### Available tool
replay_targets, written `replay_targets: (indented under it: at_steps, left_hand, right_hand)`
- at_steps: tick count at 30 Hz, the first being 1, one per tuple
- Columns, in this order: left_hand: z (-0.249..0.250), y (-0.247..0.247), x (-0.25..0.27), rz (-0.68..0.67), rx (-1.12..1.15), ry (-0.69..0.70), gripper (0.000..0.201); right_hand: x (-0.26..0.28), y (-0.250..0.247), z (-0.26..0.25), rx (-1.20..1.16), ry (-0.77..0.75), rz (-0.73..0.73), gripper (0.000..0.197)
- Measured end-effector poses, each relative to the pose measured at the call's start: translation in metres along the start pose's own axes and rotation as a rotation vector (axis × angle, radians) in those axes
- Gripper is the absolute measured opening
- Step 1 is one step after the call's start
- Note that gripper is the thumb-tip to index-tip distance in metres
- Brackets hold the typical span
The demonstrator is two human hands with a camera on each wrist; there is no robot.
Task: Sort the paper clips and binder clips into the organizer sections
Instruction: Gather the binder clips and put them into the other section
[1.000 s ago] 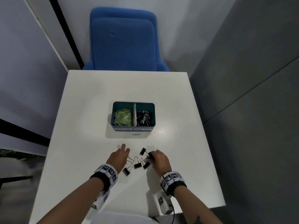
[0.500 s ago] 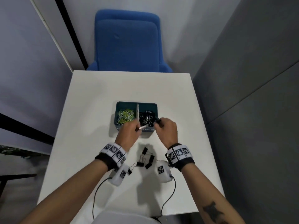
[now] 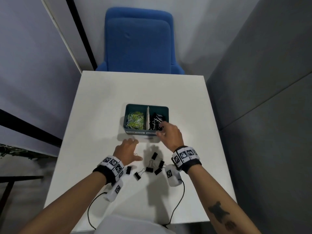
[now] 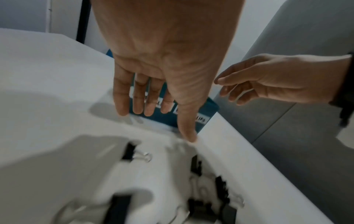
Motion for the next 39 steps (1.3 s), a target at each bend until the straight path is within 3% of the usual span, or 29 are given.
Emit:
replay_targets:
  at_steps: [2, 5, 8, 10, 12, 18, 22, 26, 30, 33, 39]
  left_hand:
    - [-0.014, 0.02, 0.003, -0.152, -0.062, -0.033, 0.108]
    - [-0.027, 0.045, 0.011, -0.289, -0.106, -0.054, 0.132]
    - [-0.028, 0.062, 0.015, -0.228, -0.19, -0.03, 0.129]
    - [-0.025, 0.068, 0.014, -0.17, -0.194, 0.004, 0.118]
    - [-0.018, 0.073, 0.011, -0.167, -0.123, 0.02, 0.104]
    - [0.006, 0.079, 0.008, -0.039, -0.131, 0.103, 0.061]
    - [0.004, 0.074, 0.007, -0.064, -0.101, 0.095, 0.052]
    - [-0.001, 0.073, 0.01, -0.066, -0.005, 0.109, 0.04]
    - [-0.004, 0.067, 0.013, -0.015, 0.005, 0.108, 0.031]
    - [-0.001, 0.051, 0.017, 0.053, 0.034, 0.122, 0.037]
    - [0.038, -0.024, 0.015, 0.26, 0.144, 0.234, 0.038]
  right_hand:
    - [0.015, 0.016, 0.006, 0.077, -0.067, -0.132, 0.027]
    - [0.032, 0.047, 0.024, 0.28, -0.06, -0.376, 0.059]
    - [0.043, 0.082, 0.05, 0.44, 0.013, -0.599, 0.106]
    - [0.05, 0.098, 0.059, 0.447, 0.037, -0.614, 0.119]
    - [0.054, 0.109, 0.059, 0.406, 0.033, -0.542, 0.114]
    - [0.053, 0.126, 0.044, 0.308, -0.016, -0.377, 0.062]
    - [0.052, 0.126, 0.048, 0.265, 0.006, -0.375, 0.053]
    - [0.053, 0.12, 0.054, 0.234, 0.013, -0.326, 0.028]
    - [0.055, 0.12, 0.059, 0.315, -0.044, -0.323, 0.021]
    - [0.059, 0.117, 0.057, 0.306, -0.024, -0.32, 0.023]
    - [0.063, 0.111, 0.057, 0.259, 0.051, -0.219, 0.027]
Point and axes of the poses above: each hand's wrist, its own x-axis away from the middle knuckle, its own y-axis out of the palm, z = x × y, the point moved 1 cm from there along -x, towards the middle knuckle, and after that the axes turned 13 degrees about -z, right-handed, at the moved point
